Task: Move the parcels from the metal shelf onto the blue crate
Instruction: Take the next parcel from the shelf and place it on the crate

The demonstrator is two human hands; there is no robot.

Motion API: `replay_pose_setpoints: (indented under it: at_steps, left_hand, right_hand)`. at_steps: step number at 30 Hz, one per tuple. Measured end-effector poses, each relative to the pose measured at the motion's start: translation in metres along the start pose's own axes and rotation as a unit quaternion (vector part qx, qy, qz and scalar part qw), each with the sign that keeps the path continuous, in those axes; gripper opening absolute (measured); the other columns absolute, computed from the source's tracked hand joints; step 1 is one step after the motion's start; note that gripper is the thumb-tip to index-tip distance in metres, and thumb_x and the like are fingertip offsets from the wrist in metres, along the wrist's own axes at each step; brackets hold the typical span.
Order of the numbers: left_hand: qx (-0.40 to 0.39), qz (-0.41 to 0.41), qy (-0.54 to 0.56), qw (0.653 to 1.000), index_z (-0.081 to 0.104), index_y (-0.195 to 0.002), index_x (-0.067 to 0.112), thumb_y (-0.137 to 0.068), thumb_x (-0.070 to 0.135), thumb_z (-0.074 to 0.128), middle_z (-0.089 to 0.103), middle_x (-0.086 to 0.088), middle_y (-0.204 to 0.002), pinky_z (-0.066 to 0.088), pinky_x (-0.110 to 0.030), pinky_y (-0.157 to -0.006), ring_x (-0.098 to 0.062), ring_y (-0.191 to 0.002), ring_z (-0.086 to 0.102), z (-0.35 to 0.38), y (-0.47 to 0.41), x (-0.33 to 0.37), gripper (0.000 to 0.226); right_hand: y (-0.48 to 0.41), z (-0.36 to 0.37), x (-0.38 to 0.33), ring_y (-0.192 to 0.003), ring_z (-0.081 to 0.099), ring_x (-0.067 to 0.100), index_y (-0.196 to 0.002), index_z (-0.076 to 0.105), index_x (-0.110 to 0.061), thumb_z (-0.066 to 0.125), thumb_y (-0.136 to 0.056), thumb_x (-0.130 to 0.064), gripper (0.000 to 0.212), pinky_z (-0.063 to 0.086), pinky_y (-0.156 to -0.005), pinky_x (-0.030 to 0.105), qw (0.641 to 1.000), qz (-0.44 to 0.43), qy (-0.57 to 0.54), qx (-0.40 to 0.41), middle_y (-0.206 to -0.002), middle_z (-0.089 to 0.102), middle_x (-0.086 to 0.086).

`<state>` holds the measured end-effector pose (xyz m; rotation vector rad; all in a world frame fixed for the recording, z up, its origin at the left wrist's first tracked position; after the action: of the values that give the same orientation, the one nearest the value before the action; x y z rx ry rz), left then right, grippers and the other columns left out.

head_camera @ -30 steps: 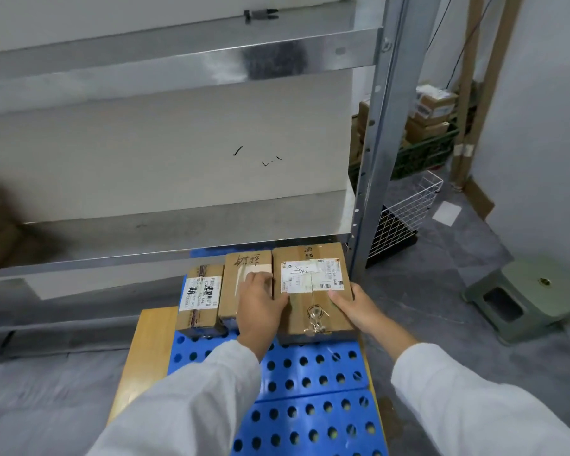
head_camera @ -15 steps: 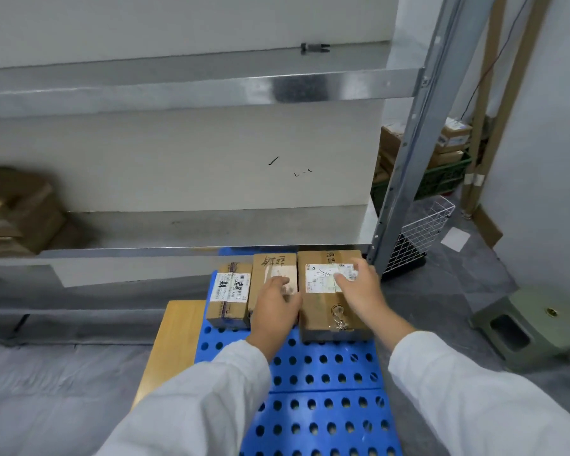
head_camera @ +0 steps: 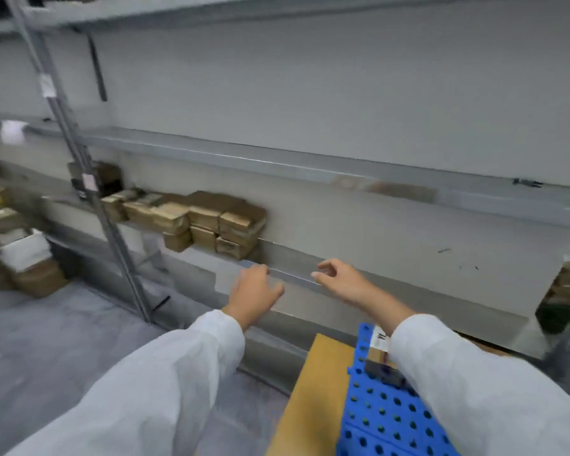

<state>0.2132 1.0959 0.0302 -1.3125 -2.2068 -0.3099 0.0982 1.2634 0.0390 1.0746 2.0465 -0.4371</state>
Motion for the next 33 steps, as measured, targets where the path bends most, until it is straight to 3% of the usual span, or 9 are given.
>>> replay_pose_setpoints:
  at_steps: [4,10,15,28,33]
  left_hand:
    - [0.066,-0.012,-0.018,0.998,0.051,-0.136,0.01,-0.09,0.038,0.061,0.055,-0.009,-0.134,0.04,-0.039,-0.105,-0.026,-0.128,0.044,-0.105,0.008,-0.087,0.055]
    - [0.075,0.015,-0.123,0.989,0.048,-0.138,0.011,-0.093,0.041,0.055,0.053,-0.008,-0.136,0.04,-0.039,-0.104,-0.025,-0.128,0.043,-0.201,0.02,-0.18,0.054]
    - [0.073,0.037,-0.139,0.987,0.048,-0.138,0.013,-0.093,0.04,0.055,0.051,-0.007,-0.137,0.04,-0.038,-0.105,-0.024,-0.128,0.043,-0.221,0.014,-0.216,0.053]
    - [0.077,0.09,-0.17,0.978,0.052,-0.133,0.015,-0.092,0.042,0.058,0.055,-0.003,-0.132,0.033,-0.032,-0.107,-0.02,-0.126,0.044,-0.25,-0.088,-0.28,0.049]
    - [0.067,0.086,-0.174,0.979,0.055,-0.129,0.013,-0.093,0.039,0.058,0.056,-0.005,-0.13,0.035,-0.033,-0.106,-0.021,-0.125,0.046,-0.265,-0.158,-0.301,0.044]
  right_hand:
    - [-0.025,0.074,-0.112,-0.11,0.058,0.018,-0.128,0.056,-0.012,0.059,-0.093,-0.041,0.045,0.045,-0.094,0.03,0.995,-0.081,0.044,-0.032,-0.122,0.062,0.004]
    - [-0.047,0.155,-0.206,-0.1,0.055,0.017,-0.126,0.055,-0.014,0.054,-0.093,-0.047,0.047,0.037,-0.081,0.026,0.987,-0.113,0.108,-0.022,-0.12,0.062,0.004]
    - [-0.055,0.206,-0.234,-0.119,0.054,0.026,-0.136,0.048,-0.009,0.049,-0.096,-0.049,0.056,0.043,-0.09,0.032,0.973,-0.122,0.186,-0.061,-0.135,0.054,0.011]
    - [-0.156,0.261,-0.268,-0.112,0.058,0.028,-0.133,0.05,-0.008,0.049,-0.097,-0.044,0.05,0.047,-0.09,0.036,0.972,-0.096,0.206,-0.067,-0.129,0.059,0.013]
    - [-0.229,0.268,-0.29,-0.1,0.06,0.025,-0.122,0.054,-0.009,0.049,-0.096,-0.043,0.043,0.048,-0.078,0.034,0.978,-0.085,0.183,-0.049,-0.122,0.06,0.012]
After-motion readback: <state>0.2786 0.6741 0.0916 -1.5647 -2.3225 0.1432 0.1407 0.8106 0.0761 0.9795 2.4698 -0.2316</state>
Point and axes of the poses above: each hand's wrist, its own y-axis away from the middle knuckle, its own z-axis out of the palm, x = y × z, the point moved 3 cm from there along -y, towards the middle knuckle
